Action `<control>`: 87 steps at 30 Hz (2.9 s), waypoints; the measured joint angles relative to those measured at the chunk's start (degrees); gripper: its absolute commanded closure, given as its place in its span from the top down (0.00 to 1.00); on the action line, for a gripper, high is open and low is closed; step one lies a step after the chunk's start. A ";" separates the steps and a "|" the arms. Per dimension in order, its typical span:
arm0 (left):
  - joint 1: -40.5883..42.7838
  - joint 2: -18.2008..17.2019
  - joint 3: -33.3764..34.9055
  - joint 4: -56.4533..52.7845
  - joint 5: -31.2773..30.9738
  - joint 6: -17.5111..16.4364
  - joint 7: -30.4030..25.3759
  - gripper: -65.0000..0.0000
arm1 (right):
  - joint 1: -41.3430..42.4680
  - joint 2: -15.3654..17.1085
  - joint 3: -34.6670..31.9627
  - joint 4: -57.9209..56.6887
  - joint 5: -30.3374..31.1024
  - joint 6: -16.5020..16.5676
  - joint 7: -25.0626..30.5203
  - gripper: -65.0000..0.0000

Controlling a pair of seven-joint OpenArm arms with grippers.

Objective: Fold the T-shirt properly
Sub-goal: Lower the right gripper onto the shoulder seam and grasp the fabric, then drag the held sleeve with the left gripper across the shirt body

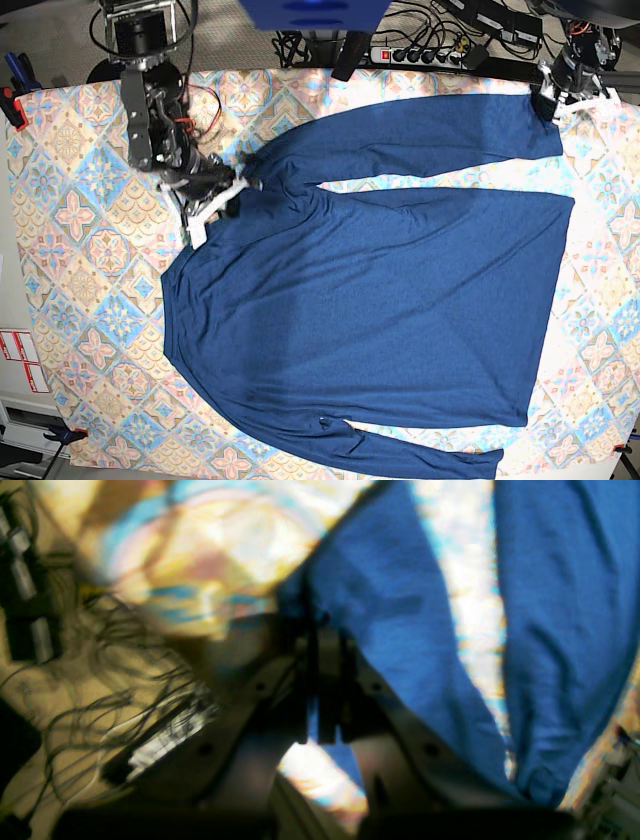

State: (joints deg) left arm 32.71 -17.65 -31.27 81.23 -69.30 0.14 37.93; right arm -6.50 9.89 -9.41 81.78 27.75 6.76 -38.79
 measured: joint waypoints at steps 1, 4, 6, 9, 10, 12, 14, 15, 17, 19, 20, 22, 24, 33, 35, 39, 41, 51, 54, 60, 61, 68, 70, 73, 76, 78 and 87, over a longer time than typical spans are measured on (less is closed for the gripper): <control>-0.04 0.00 0.00 0.59 -0.04 -0.02 0.00 0.00 | -0.02 0.04 0.11 0.02 0.28 0.02 -0.07 0.01; -0.07 -0.13 0.00 1.88 0.09 0.04 0.02 0.00 | -0.68 0.22 1.03 0.00 0.94 0.09 -0.96 0.01; 0.04 -0.13 0.00 3.17 0.07 0.02 0.00 0.00 | -0.85 0.11 2.60 0.00 1.05 0.09 -1.05 0.01; 0.02 -0.13 0.00 5.07 0.15 0.04 0.04 0.00 | -0.44 0.28 4.57 0.09 1.03 0.04 -0.79 0.01; 0.00 -0.15 -0.02 5.92 0.15 0.02 0.02 0.00 | -0.35 0.44 4.76 0.09 1.05 0.09 -0.63 0.01; -0.17 -0.13 -0.87 7.50 0.09 0.02 0.09 0.00 | -0.39 0.42 4.94 0.20 1.05 0.09 -0.70 0.01; -1.62 -0.13 -2.38 8.31 0.04 0.04 0.42 0.00 | -0.50 0.31 4.92 0.20 1.03 0.09 -0.74 0.01; -2.25 -0.13 -3.19 8.28 0.24 0.07 0.37 0.00 | -0.50 0.31 4.92 0.20 1.03 0.09 -0.74 0.01; -3.41 -0.17 -4.48 8.31 0.26 0.00 0.15 0.00 | -0.46 0.28 4.92 0.22 1.05 0.09 -0.79 0.01; -5.14 -0.31 -5.44 8.35 0.35 0.13 0.28 0.00 | -0.09 0.26 4.92 0.22 1.03 0.09 -0.87 0.01; -5.97 -0.31 -5.81 8.35 0.39 0.35 0.42 0.00 | 0.17 0.26 4.92 0.24 1.05 0.09 -0.87 0.01; -7.06 -0.33 -6.05 8.35 0.46 0.00 0.46 0.00 | 0.50 0.31 4.92 0.26 1.05 0.09 -0.83 0.01; -8.17 -0.76 -5.97 8.35 0.44 0.04 0.55 0.00 | 0.55 0.28 4.94 0.31 1.05 0.09 -0.55 0.01; -17.38 -1.27 -5.95 8.35 1.70 0.09 0.44 0.00 | 4.55 -0.02 4.92 0.26 1.07 0.26 -0.39 0.01; -19.45 -1.25 -5.95 8.35 3.78 0.04 0.44 0.00 | 5.62 -0.02 4.92 -0.02 1.09 0.26 -0.55 0.01; -22.36 -1.20 -5.95 8.00 7.93 0.15 0.52 0.00 | 7.72 0.00 4.94 -0.04 1.05 0.13 -0.61 0.01; -23.78 -1.25 -5.95 7.80 9.53 0.00 0.50 0.00 | 8.11 -0.02 4.92 -0.04 1.07 0.26 -0.24 0.01; -25.90 -1.09 -5.97 -5.86 10.40 0.11 0.39 0.00 | 7.63 -0.02 4.92 -2.60 1.05 0.26 -0.81 0.01; -26.99 -0.94 -5.95 -7.89 10.43 0.31 0.04 0.00 | 7.74 -0.04 4.92 -2.60 1.07 0.24 -0.48 0.01; -27.10 -0.94 -5.95 -9.49 10.40 0.04 -2.36 0.02 | 7.74 -0.07 4.92 -2.60 1.03 0.26 -0.48 0.01; -26.82 -0.94 -5.95 -9.53 10.43 0.04 -2.29 0.06 | 7.74 -0.07 4.92 -2.60 1.05 0.28 -0.48 0.01; -25.16 -0.96 -6.01 -9.51 10.12 0.15 0.42 0.40 | 7.72 -0.04 4.92 -2.60 1.03 0.24 -0.48 0.01; -24.68 -0.96 -5.99 -9.51 10.14 0.26 0.48 0.43 | 7.72 -0.04 4.92 -2.60 1.03 0.24 -0.48 0.01; -23.67 -0.96 -5.95 -9.49 9.53 -0.02 0.44 0.43 | 7.74 -0.07 4.92 -2.60 1.03 0.24 -0.52 0.01; -22.14 -0.92 -5.97 -9.44 7.30 0.31 0.46 0.43 | 7.58 -0.07 4.92 -2.60 1.05 0.26 -0.46 0.01; -21.86 -0.09 -6.12 -9.44 6.36 0.44 0.17 0.43 | 7.56 -0.07 4.92 -2.60 1.03 0.24 -0.48 0.01; -22.38 0.85 -6.08 -9.44 6.23 0.24 -0.04 0.43 | 7.43 -0.07 4.70 -2.60 1.03 0.24 -0.46 0.01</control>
State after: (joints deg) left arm 10.33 -16.80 -37.34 71.79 -63.07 0.38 37.89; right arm 0.93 9.82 -4.71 79.18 28.77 7.01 -39.24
